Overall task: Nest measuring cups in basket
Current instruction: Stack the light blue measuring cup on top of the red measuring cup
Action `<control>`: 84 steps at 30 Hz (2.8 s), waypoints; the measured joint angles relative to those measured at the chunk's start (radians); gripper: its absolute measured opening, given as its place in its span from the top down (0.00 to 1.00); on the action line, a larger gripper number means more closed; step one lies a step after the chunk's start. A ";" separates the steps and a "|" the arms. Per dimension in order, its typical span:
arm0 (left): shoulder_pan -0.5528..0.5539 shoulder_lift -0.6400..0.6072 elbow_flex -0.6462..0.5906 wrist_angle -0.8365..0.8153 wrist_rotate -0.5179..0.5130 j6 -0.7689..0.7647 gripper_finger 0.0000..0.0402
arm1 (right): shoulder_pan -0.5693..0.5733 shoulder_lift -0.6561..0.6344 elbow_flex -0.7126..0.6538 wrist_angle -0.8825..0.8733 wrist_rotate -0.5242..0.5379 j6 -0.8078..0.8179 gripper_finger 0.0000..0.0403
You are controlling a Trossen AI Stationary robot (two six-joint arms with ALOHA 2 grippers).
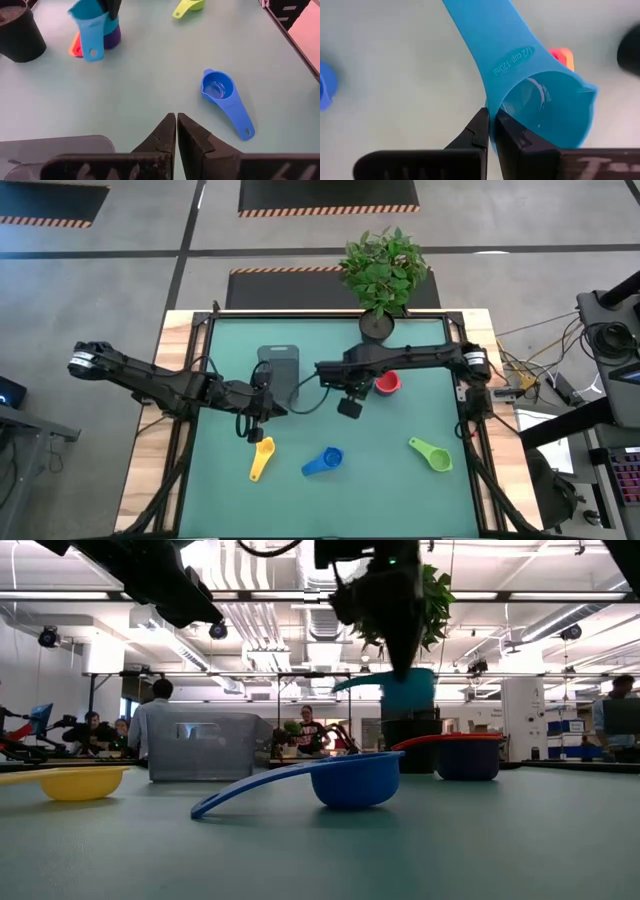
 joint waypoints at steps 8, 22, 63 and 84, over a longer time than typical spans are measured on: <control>0.000 0.000 0.000 0.001 0.000 0.000 1.00 | -0.005 -0.160 -0.222 0.048 0.080 0.140 0.98; 0.000 0.000 0.000 0.008 0.000 0.000 1.00 | -0.068 -0.426 -0.626 0.390 0.107 0.298 0.98; 0.000 0.000 0.000 0.033 0.000 0.008 1.00 | -0.075 -0.432 -0.641 0.519 0.131 0.047 0.80; 0.000 0.000 0.000 0.099 -0.061 0.038 1.00 | -0.055 -0.431 -0.655 0.752 0.044 -0.098 0.98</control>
